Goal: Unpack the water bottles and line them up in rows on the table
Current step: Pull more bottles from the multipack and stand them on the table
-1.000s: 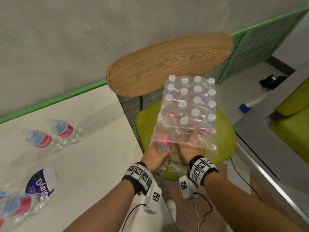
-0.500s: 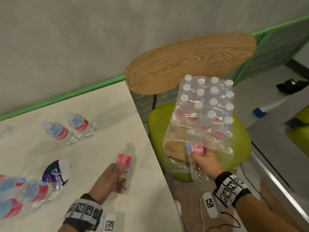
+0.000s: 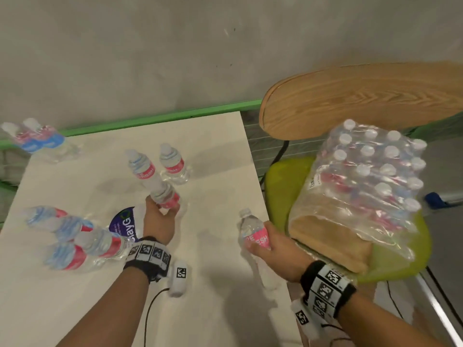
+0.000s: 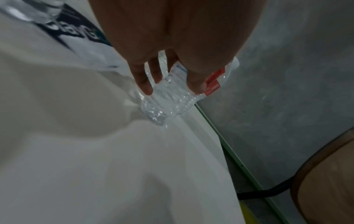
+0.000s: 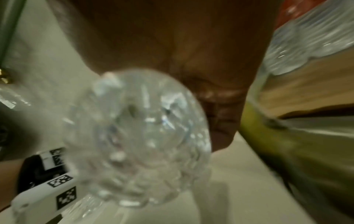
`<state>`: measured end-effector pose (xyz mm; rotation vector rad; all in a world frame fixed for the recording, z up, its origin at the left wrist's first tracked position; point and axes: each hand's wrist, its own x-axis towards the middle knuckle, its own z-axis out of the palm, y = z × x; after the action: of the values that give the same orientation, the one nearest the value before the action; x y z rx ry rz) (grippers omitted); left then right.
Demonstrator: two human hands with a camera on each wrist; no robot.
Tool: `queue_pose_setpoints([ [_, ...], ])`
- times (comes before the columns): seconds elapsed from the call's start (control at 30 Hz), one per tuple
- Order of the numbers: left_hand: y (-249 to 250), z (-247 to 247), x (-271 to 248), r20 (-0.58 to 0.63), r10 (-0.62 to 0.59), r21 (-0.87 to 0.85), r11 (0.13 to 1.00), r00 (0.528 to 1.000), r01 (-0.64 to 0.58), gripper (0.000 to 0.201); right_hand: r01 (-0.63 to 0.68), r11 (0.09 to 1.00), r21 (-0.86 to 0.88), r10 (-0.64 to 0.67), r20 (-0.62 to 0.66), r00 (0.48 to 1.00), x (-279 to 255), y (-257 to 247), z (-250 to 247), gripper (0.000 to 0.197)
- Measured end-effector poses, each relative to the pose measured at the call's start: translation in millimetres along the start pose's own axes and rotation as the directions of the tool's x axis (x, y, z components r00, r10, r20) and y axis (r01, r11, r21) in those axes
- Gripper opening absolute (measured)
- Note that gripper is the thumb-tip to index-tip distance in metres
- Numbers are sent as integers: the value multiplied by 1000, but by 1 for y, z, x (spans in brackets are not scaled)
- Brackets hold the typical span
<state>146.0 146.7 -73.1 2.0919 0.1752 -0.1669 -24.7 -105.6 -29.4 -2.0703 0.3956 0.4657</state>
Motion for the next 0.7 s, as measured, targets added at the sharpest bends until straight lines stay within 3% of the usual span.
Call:
queue_pose_setpoints([
  [0.17,9,1,22,22,16,85,996,1000,-18,32,70,995,66,-63,-99,993,56,-54,15,49],
  [0.37,19,0,35,71,-4,137,991,997,-5,39,112,993,27,-102,-237,966,121,-86,22,58],
  [0.7,21,3,50,117,20,158,987,993,-38,47,138,990,-40,-144,-304,942,192,-124,35,60],
])
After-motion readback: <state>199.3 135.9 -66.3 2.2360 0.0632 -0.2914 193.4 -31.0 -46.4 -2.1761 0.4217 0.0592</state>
